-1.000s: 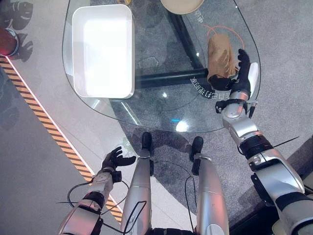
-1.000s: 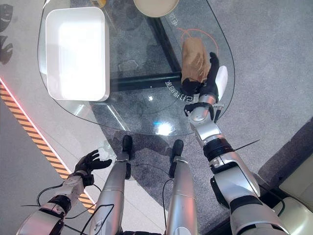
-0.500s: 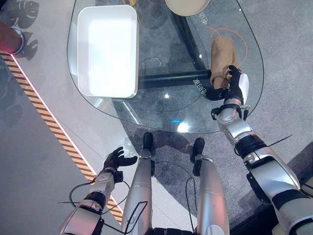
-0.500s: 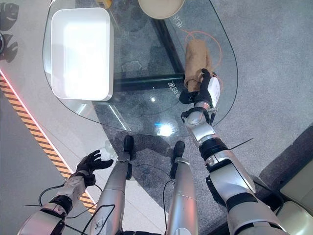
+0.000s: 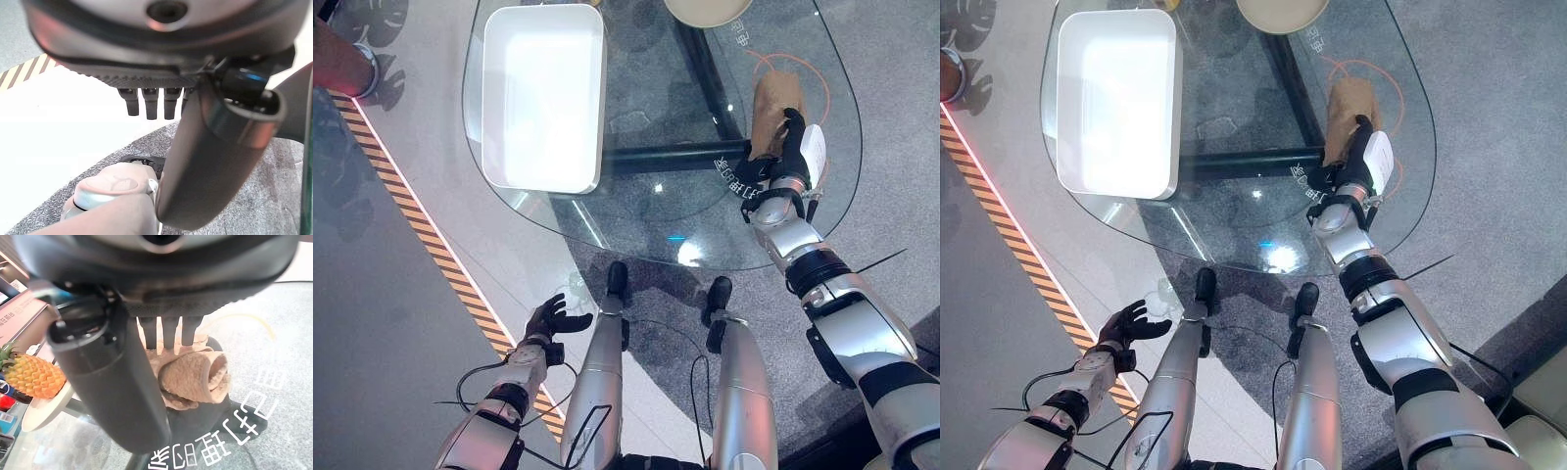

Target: Wipe the table with a cloth and put it in the basket.

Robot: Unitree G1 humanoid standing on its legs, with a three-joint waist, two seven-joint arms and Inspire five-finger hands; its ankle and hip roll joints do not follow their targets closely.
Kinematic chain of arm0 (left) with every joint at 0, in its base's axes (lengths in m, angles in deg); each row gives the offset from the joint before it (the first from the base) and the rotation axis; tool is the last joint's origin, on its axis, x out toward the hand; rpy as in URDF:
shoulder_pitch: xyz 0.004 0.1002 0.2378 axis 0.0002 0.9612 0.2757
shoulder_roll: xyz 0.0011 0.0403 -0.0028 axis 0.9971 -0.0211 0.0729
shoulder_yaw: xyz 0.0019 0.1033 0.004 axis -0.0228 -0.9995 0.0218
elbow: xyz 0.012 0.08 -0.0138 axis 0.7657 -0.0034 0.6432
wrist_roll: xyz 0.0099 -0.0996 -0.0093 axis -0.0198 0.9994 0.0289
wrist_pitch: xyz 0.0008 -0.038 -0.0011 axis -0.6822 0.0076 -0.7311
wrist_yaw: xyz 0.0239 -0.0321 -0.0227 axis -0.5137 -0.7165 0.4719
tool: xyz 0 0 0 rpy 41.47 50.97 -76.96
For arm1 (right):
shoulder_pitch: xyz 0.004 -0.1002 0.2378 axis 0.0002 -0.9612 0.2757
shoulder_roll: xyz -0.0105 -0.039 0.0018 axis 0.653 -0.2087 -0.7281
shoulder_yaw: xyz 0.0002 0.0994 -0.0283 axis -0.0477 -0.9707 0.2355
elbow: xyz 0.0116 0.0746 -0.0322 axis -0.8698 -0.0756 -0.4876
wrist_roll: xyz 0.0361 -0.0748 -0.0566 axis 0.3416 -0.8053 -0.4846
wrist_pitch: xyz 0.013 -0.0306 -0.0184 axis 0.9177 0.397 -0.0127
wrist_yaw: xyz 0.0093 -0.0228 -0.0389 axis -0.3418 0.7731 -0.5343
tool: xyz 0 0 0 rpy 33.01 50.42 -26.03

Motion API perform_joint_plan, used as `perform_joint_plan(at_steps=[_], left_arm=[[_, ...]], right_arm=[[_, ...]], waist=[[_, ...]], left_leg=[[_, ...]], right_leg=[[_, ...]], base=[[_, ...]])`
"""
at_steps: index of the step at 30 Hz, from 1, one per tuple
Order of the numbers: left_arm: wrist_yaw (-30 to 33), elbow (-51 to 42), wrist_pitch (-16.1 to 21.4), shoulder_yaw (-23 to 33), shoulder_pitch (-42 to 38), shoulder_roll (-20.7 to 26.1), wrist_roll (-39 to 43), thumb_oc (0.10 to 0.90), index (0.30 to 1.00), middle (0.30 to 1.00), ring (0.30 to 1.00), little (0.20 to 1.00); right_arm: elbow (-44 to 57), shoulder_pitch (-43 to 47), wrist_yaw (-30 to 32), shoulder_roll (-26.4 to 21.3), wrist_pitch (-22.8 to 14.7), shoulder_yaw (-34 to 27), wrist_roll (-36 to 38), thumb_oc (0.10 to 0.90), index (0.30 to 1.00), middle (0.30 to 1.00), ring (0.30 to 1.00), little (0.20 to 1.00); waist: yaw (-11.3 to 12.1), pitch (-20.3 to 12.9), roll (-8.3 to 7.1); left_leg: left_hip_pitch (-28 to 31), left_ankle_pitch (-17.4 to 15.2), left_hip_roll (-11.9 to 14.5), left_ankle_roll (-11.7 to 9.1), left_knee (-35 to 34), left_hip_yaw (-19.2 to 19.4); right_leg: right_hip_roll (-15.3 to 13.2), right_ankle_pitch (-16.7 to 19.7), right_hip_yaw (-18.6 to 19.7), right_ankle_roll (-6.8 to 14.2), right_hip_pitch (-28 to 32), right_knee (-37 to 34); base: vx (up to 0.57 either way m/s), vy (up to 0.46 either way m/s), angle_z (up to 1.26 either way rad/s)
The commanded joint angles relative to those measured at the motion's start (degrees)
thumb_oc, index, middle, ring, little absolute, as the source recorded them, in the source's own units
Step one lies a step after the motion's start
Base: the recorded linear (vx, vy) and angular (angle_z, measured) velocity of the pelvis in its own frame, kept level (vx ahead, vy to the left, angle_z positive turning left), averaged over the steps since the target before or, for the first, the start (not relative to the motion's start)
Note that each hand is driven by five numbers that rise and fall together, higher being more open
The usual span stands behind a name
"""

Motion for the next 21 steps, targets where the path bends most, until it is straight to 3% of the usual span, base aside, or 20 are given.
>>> perform_joint_plan(at_steps=[1, 7, 21], left_arm=[[1.02, 0.23, -0.56, -0.91, 0.78, -0.32, 0.91, 0.800, 0.900, 0.900, 0.900, 0.900], [0.91, 0.04, -0.43, -1.49, 1.11, -0.52, 0.92, 0.800, 0.900, 0.900, 0.900, 0.900], [0.94, -0.21, -0.16, -2.09, 1.44, -0.72, 0.94, 0.800, 0.900, 0.900, 0.900, 0.900]], right_arm=[[0.41, 6.42, 2.60, -3.42, -1.01, 2.25, -3.88, 0.800, 0.900, 0.900, 0.900, 0.900], [-2.38, 7.03, 2.96, -3.84, 0.58, 2.72, -4.16, 0.800, 0.900, 0.900, 0.900, 0.900], [-5.49, 6.49, 4.81, -4.42, 0.03, 0.58, -2.49, 0.800, 0.900, 0.900, 0.900, 0.900]], waist=[[0.42, -1.01, 2.50], [0.67, -1.01, 2.95], [0.72, -1.01, 3.31]], left_leg=[[-2.06, -2.16, -4.24, 5.40, 4.23, 3.79], [-2.26, -2.06, -4.46, 5.63, 4.07, 3.72], [-2.66, -1.84, -4.25, 5.72, 3.91, 3.92]], right_leg=[[3.26, 1.91, -2.82, -2.59, 1.43, -3.94], [3.46, 1.90, -2.74, -2.64, 1.07, -3.79], [3.34, 2.06, -3.09, -2.47, 0.47, -3.54]], base=[[0.02, 0.005, 0.04], [0.00, -0.001, 0.01], [0.00, 0.000, 0.00]])
